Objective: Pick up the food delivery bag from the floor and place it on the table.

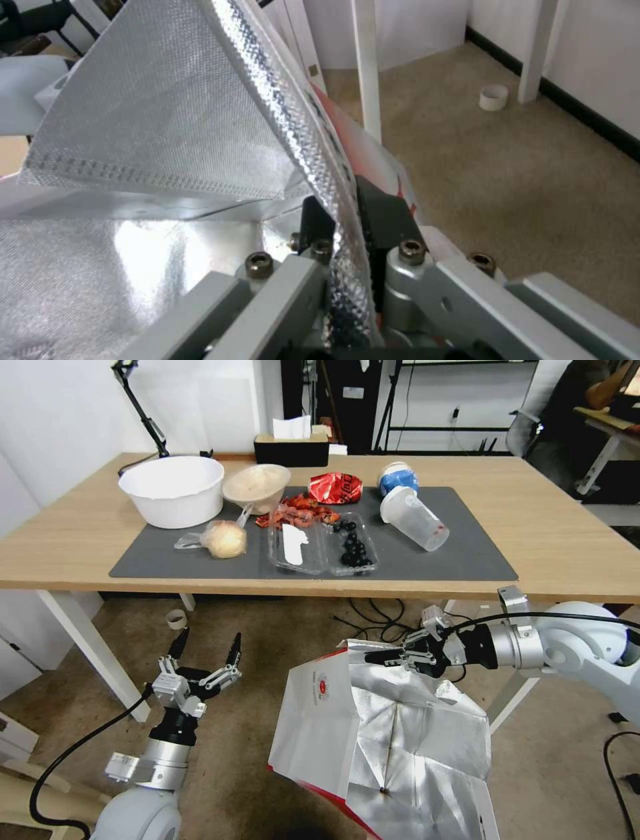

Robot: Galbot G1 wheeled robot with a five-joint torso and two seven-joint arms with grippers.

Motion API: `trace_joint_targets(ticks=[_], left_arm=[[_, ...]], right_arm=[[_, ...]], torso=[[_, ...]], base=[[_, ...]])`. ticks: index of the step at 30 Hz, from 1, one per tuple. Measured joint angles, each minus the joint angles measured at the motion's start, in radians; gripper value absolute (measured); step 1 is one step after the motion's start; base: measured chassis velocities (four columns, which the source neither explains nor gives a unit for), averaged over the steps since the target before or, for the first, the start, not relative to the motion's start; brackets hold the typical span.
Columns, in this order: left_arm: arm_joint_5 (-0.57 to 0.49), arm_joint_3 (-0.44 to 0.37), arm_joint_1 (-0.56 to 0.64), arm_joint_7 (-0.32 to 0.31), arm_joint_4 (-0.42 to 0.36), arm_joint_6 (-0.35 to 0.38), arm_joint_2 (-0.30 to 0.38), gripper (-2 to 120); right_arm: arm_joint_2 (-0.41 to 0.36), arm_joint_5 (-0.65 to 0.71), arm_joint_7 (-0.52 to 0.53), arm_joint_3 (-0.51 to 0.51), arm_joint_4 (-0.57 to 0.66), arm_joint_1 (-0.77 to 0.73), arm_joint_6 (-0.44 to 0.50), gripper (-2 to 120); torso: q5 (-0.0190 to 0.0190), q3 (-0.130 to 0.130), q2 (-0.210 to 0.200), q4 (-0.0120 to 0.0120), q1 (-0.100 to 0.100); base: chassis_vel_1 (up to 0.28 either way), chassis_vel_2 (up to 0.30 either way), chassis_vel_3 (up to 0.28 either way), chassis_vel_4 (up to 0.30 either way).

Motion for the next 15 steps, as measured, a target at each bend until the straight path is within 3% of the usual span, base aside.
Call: trace_joint_targets(ticks=[15], left_arm=[[0.0, 0.014, -0.004, -0.013, 0.0, 0.008, -0.007, 100]], right_arm=[[-0.01, -0.005, -0.006, 0.053, 0.004, -0.061, 0.003, 0]], torso=[[0.0001, 0.038, 0.062, -0.0001, 0.024]], base=[[0.0, 0.0, 0.0, 0.0]])
